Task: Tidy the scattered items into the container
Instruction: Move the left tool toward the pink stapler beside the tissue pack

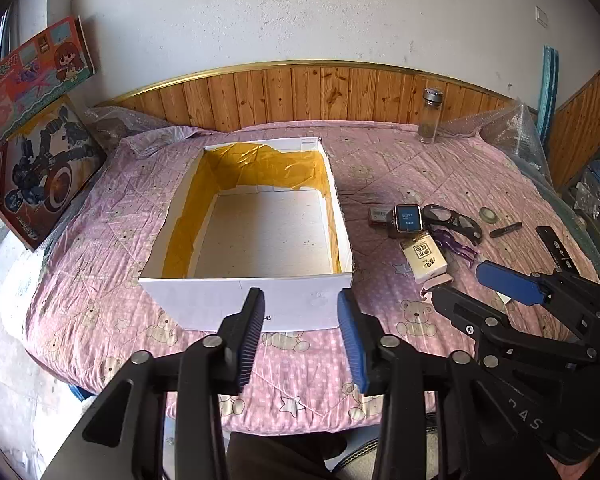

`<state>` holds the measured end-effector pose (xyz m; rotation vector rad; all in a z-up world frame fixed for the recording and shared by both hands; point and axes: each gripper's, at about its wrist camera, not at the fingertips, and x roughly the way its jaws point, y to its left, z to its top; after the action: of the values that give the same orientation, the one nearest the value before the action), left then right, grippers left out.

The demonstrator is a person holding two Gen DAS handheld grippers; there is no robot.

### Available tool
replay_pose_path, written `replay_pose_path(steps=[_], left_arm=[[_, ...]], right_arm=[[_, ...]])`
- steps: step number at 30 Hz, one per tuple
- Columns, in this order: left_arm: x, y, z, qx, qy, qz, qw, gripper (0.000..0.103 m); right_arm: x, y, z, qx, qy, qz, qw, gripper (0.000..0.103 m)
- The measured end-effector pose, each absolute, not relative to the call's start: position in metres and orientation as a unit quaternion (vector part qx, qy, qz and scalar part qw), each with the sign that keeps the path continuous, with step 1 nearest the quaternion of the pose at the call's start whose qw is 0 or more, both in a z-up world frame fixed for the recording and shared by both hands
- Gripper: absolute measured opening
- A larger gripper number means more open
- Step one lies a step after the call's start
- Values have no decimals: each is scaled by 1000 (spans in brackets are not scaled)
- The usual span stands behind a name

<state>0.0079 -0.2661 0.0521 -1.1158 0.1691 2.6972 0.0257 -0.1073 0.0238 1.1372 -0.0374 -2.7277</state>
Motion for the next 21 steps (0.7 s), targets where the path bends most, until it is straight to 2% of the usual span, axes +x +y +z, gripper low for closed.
replay_pose_path(steps=[10,21], left_arm=[[-13,-239,29,-411,69,899,133,60],[-35,-168,-14,-456,70,859,221,64]], right_arm=[[5,-49,-14,417,-78,-904,52,58],[6,53,-63,445,-140,-884,-36,58]])
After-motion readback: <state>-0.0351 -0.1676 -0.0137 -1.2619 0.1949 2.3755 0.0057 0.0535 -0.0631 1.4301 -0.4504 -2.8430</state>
